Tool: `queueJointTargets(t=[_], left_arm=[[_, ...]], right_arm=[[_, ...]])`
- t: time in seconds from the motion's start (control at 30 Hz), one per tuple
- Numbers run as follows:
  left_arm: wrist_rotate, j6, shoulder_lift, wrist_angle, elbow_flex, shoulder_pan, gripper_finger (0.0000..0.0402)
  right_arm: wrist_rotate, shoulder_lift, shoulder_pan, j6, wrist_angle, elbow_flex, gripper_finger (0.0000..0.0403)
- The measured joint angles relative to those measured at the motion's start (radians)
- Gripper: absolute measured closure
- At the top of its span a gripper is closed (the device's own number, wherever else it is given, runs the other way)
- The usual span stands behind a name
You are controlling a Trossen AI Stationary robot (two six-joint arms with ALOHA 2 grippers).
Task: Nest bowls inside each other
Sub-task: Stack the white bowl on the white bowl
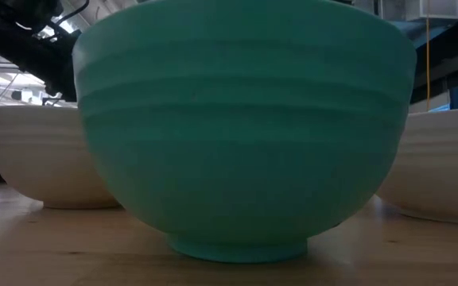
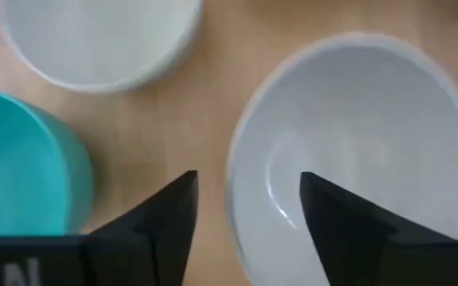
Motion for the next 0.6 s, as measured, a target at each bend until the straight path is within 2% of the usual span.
queueJointTargets(t=[0.3, 0.47, 0.6], left_arm=[[0.000, 0.000, 0.000, -0.001, 0.000, 0.000, 0.0248], [0.000, 0.000, 0.000, -0.001, 0.000, 0.000, 0.0248], [0.000, 0.000, 0.000, -0.002, 0.000, 0.000, 0.0248]], right_arm=[[0.028, -0.113, 0.024, -0.011, -0.065, 0.002, 0.0162], [0.152, -0.155, 0.075, 0.026, -0.226, -0.001, 0.0162], [0.237, -0.215, 0.123, 0.074, -0.219, -0.065, 0.0162]])
